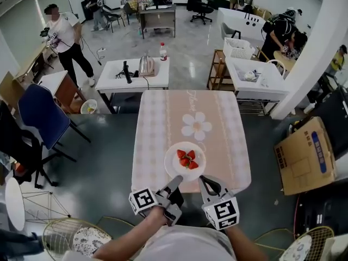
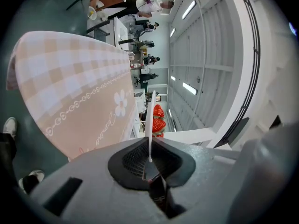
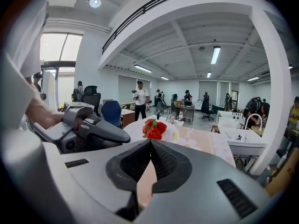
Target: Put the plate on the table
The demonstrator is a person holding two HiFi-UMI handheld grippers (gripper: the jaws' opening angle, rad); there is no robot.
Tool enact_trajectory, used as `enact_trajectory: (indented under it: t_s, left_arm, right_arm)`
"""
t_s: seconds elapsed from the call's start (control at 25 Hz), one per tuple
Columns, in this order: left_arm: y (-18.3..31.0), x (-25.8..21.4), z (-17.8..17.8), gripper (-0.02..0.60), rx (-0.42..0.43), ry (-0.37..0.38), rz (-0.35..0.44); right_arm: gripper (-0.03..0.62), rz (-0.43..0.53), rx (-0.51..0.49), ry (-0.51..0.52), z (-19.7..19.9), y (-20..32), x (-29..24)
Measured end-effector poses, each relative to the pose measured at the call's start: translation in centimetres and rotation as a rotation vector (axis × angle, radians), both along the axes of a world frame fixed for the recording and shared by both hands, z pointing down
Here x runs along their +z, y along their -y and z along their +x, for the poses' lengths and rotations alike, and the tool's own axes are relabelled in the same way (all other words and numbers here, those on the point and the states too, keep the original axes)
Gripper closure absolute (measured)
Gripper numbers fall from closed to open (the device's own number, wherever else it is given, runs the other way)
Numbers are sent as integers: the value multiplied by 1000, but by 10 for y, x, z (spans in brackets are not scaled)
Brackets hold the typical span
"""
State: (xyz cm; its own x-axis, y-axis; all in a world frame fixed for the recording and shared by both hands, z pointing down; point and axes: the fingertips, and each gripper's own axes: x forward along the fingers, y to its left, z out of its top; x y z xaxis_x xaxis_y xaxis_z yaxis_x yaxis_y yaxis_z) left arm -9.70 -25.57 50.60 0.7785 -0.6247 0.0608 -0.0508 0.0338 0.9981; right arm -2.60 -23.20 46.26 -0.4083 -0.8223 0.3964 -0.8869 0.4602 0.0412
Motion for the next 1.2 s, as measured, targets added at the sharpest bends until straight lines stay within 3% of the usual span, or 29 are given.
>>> enact_trajectory:
  t_s: [0.44, 0.84, 1.2]
  left_arm:
    - [20, 4, -10, 563, 86, -6, -2]
    - [29, 16, -2, 563, 108, -13, -15]
    - [61, 37, 19, 563, 83, 8, -24]
  right_arm:
    - [589, 14, 91, 2, -10, 13, 5]
    - [589, 8, 104, 2, -6, 25, 11]
    - [589, -15, 82, 13, 23, 61, 25]
